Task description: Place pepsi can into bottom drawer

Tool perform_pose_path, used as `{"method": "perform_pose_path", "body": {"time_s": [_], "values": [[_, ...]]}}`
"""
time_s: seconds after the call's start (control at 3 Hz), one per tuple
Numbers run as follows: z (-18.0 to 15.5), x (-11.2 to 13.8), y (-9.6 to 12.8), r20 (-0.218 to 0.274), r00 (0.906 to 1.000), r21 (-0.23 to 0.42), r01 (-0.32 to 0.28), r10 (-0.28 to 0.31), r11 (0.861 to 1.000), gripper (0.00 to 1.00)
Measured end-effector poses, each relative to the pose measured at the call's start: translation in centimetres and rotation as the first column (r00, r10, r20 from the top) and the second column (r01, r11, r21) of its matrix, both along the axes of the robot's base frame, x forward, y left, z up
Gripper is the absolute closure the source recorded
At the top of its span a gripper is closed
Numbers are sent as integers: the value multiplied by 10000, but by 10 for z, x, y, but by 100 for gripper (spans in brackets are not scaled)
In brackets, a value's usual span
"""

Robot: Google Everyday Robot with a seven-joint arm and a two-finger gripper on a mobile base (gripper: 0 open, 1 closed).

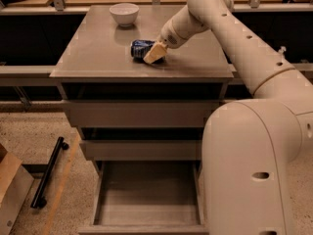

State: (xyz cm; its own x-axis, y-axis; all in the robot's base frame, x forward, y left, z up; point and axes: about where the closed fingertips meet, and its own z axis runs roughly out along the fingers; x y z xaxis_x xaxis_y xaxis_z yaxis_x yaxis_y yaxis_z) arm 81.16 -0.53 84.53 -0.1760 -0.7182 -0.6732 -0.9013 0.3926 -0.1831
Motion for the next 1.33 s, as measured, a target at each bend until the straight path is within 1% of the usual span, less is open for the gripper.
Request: {"method": "perform_pose_path", "body": {"time_s": [0.33,0.67,1.33], "values": [[-1,0,1,-85,10000,-52,8,-9,10000,40],[0,0,1,-86,10000,-54,9,-9,10000,41],[19,-33,-15,-211,9991,-371,356,-364,9987,88]]}}
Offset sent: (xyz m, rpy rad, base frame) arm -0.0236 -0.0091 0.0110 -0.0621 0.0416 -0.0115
